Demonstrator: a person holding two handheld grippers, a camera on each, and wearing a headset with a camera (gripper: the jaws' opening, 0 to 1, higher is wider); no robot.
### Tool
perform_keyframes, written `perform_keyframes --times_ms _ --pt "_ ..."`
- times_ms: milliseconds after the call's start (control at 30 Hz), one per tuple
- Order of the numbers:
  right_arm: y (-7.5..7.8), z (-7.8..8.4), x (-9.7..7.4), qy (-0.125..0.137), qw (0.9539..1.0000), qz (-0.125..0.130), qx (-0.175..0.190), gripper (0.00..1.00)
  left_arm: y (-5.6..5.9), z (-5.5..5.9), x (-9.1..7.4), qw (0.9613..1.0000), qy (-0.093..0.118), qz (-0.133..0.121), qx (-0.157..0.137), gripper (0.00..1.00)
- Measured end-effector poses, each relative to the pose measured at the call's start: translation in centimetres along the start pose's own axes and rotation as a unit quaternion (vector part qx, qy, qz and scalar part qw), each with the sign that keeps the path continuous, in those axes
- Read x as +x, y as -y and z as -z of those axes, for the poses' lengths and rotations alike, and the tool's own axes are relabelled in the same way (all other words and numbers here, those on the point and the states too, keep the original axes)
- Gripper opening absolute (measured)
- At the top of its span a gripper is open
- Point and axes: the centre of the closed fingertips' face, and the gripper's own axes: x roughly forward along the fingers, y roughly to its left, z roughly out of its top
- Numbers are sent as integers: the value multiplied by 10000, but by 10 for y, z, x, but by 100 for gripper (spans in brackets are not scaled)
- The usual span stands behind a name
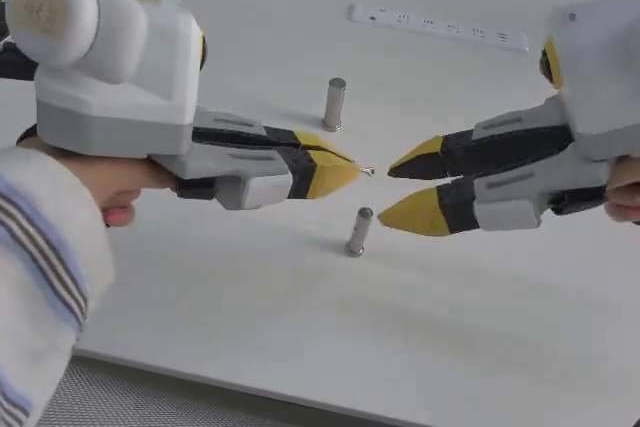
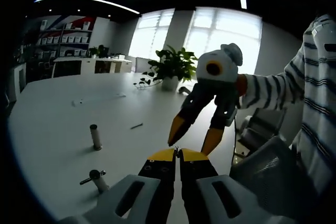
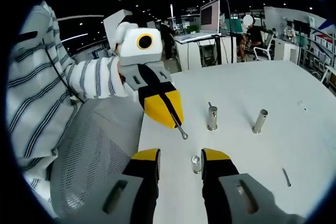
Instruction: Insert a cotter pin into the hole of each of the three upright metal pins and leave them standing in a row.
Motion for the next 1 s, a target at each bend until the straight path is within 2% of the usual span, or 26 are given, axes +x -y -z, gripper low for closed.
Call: perform_keyframes --times_ms 267,433,700,800,1000 --pt "-5 -4 5 -1 9998 -194 47 17 12 -4 2 9998 -14 151 153 0" --pt "-11 -6 6 30 9994 -341 37 12 12 -3 0 9993 -79 223 278 0" --pt "-17 -10 5 51 9991 -422 -5 4 12 0 0 9985 -121 339 403 0" --pt "-17 -10 4 43 9990 -452 -18 0 15 0 1 9980 -143 367 487 0" --pt "-18 -11 3 16 9988 -489 -74 0 20 -1 2 9974 -136 403 577 0"
